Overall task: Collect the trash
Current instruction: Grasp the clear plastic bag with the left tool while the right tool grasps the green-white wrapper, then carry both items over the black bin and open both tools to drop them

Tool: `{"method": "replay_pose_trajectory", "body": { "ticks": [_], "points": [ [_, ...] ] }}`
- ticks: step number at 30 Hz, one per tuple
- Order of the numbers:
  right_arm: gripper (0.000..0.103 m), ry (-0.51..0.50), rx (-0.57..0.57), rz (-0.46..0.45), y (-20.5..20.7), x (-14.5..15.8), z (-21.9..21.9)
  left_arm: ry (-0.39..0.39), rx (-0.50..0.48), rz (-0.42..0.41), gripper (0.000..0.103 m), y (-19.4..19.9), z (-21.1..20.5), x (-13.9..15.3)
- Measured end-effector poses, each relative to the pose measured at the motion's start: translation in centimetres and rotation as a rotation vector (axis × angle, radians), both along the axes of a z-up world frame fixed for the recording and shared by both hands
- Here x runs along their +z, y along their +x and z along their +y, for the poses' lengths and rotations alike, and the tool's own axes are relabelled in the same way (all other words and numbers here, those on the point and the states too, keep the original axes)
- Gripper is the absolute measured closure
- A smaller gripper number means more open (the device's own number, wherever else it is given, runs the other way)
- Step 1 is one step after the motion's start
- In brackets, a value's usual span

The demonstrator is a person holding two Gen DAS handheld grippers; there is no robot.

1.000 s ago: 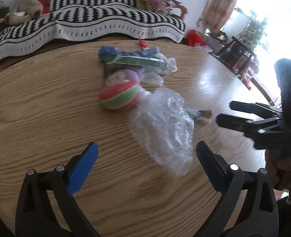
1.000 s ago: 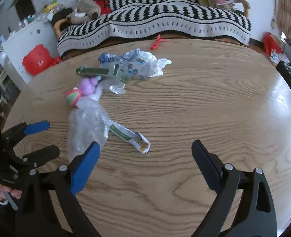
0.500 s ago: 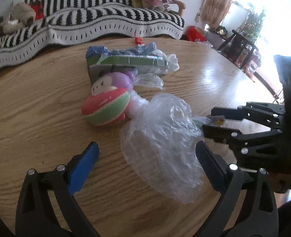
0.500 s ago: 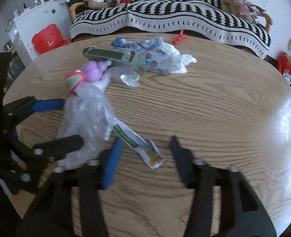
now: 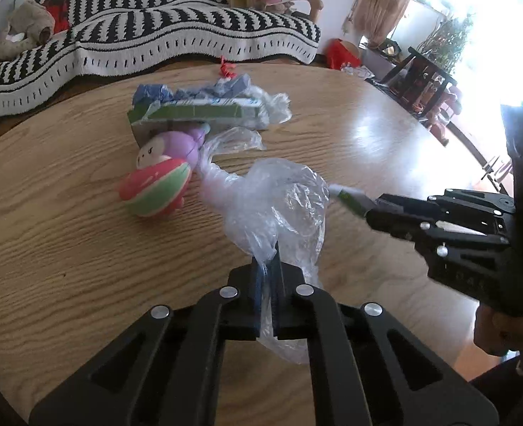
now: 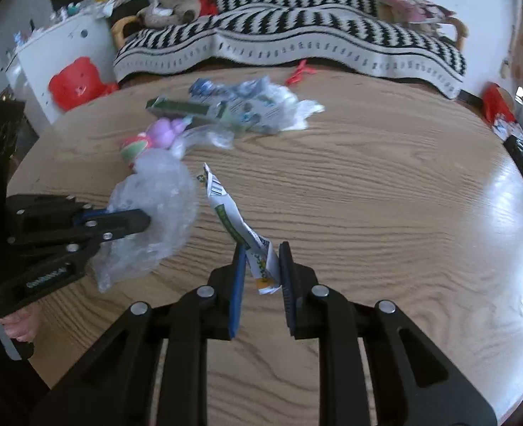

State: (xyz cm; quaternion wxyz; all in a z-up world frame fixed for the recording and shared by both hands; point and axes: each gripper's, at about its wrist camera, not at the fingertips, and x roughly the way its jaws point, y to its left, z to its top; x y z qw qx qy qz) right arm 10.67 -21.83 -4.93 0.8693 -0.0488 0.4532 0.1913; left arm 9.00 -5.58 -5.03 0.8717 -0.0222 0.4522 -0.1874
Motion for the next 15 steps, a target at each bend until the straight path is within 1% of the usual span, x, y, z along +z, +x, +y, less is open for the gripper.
{"method": "replay_pose_trajectory", "body": {
  "ticks": [3,5,9,11,15],
  "points": [
    [0.083,0.026,-0.037,-0.015,-1.0,1.2,-1.9,-0.015,-0.016,-0.036,0.100,-1.5,-0.6,1.9],
    [0.083,0.031,-0.062,-0.020,-1.8,1.8,-3.1,-0.023,-0.028,-0.040,0.100,-2.2,-1.1,2.6],
    [0.083,0.039,-0.119,-0.023,-3.7,2.7,-6.1,-0.004,-0.050,-0.060,0.100,-3.3,-3.1,3.3],
    [0.083,0.041,-0.152,-0.023,-4.5,2.9,-7.4,-0.006,-0.075,-0.064,0.100,-3.7,-4.6,3.5],
    [0.083,0.046,-0.248,-0.028,-6.9,3.3,-12.0,-0.006,-0.142,-0.061,0.100,-4.5,-8.7,3.6]
  ]
}}
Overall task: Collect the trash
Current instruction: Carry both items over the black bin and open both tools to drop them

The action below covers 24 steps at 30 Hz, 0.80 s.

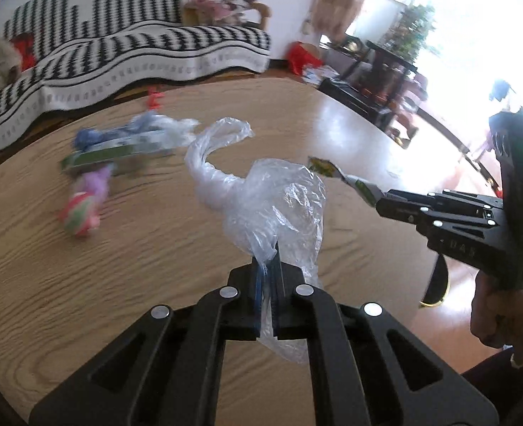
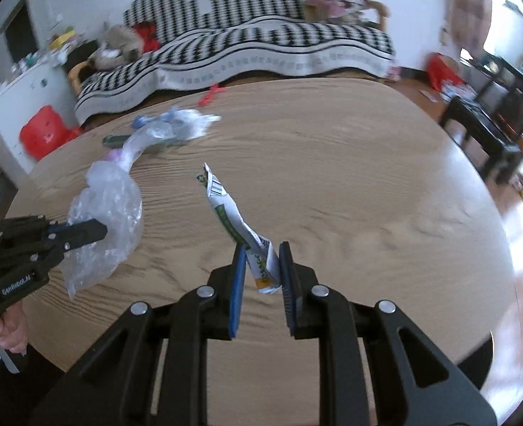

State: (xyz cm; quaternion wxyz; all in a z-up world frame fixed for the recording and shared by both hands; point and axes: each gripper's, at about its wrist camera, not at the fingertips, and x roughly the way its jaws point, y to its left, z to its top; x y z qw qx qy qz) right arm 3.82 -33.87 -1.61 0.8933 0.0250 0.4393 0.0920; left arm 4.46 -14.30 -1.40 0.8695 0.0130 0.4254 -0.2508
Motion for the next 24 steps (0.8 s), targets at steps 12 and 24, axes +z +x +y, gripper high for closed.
{"method": "replay_pose_trajectory", "body": {
  "ticks": [12,24],
  "points": [
    [0.083,0.024,-0.384,0.034,-9.3,-0.9,-18.5,-0.032,-0.272,-0.017,0.100,-5.2,-15.9,0.7],
    [0.083,0.122,-0.690,0.106,-18.5,-4.8,-33.0,0.010,-0.558,0.054,0.100,-11.6,-30.7,-4.2]
  ]
}}
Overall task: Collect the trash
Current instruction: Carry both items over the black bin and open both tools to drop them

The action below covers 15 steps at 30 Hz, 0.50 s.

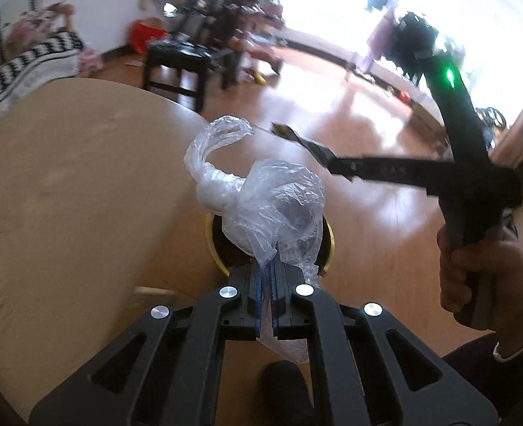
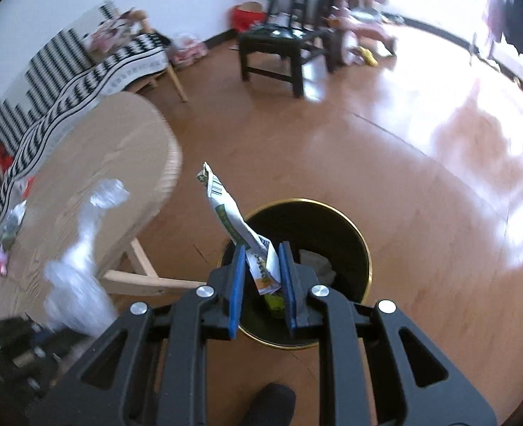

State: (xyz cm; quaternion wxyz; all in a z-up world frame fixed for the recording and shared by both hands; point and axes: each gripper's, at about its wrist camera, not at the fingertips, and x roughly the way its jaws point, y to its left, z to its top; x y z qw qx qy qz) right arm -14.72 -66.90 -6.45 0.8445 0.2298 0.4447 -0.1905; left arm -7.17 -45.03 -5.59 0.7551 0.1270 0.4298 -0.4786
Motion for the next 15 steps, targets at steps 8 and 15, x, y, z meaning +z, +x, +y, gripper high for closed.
{"method": "replay_pose_trajectory", "body": {
  "ticks": [8,15],
  "points": [
    [0.083,0.095,-0.072,0.021,-1.2,-3.1,-3.0,0.084,-0.039,0.051,0.100,0.4,-5.1,-5.4],
    [0.083,0.127,-0.075,0.034,-0.3,-4.0,-3.3,0.121,-0.040,0.081,0.100,1.4,-7.4,-8.2]
  ]
}}
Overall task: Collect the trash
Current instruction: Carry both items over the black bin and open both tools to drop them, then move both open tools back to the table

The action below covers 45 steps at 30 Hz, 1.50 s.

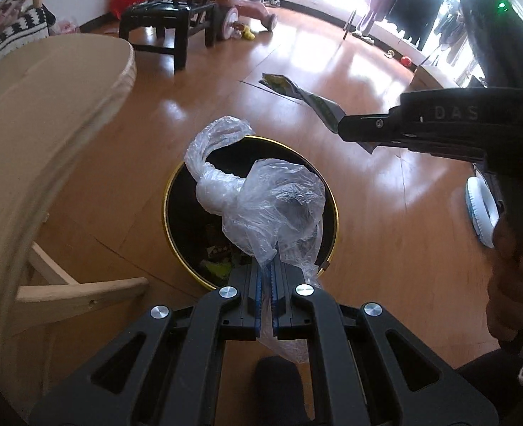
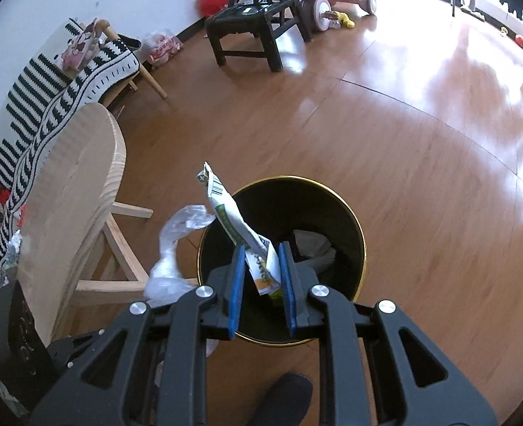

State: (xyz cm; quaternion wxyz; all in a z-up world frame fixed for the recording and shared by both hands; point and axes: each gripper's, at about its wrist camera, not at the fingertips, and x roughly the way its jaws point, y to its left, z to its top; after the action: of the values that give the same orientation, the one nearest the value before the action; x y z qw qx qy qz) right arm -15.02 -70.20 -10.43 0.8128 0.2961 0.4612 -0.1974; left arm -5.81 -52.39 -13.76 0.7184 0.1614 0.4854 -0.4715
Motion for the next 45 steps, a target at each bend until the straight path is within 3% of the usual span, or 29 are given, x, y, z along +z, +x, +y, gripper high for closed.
{"method": "replay_pose_trajectory", "body": {
  "ticks": [18,19,20,21,23,24,25,33,40,45],
  "points": [
    [0.083,0.023,-0.033,0.023,0.1,-1.1,-0.8,0.023,0.004,0.025,0.100,0.8,-1.5,-1.6],
    [0.082,0.028,-0.032,0.023,0.1,-1.2,-0.9,0.026,0.008,0.027,0.099,0.9,-1.5,-1.6],
    [0.072,0.034,-0.035,0.025,0.1,-1.3,-1.0,0.033,0.010,0.032,0.098,0.8,-1.6,-1.7],
    [0.045,0.037,-0.039,0.024,0.0,-1.3,-1.2,0.037,0.008,0.041,0.093,0.8,-1.7,-1.8],
    [0.021,0.038,-0.053,0.006,-0.2,-1.2,-1.5,0.041,0.012,0.034,0.064,0.6,-1.7,-1.6],
    [0.022,0.029,-0.063,-0.008,-0.4,-0.9,-1.5,0.038,0.016,0.026,0.037,0.6,-1.8,-1.5],
    [0.022,0.019,-0.068,-0.010,-0.5,-0.7,-1.5,0.020,0.021,0.011,0.028,0.5,-1.6,-1.1],
    [0.020,0.017,-0.103,-0.052,-0.7,0.9,-1.5,-0.012,0.034,0.010,0.022,0.1,-0.6,0.7],
    [0.012,-0.030,-0.092,-0.107,0.3,4.1,1.0,-0.110,0.043,-0.020,0.012,-0.5,3.5,6.0],
    [0.010,-0.062,-0.027,-0.140,3.1,6.8,5.4,-0.155,0.104,-0.102,0.011,0.6,9.0,9.9]
  ]
}}
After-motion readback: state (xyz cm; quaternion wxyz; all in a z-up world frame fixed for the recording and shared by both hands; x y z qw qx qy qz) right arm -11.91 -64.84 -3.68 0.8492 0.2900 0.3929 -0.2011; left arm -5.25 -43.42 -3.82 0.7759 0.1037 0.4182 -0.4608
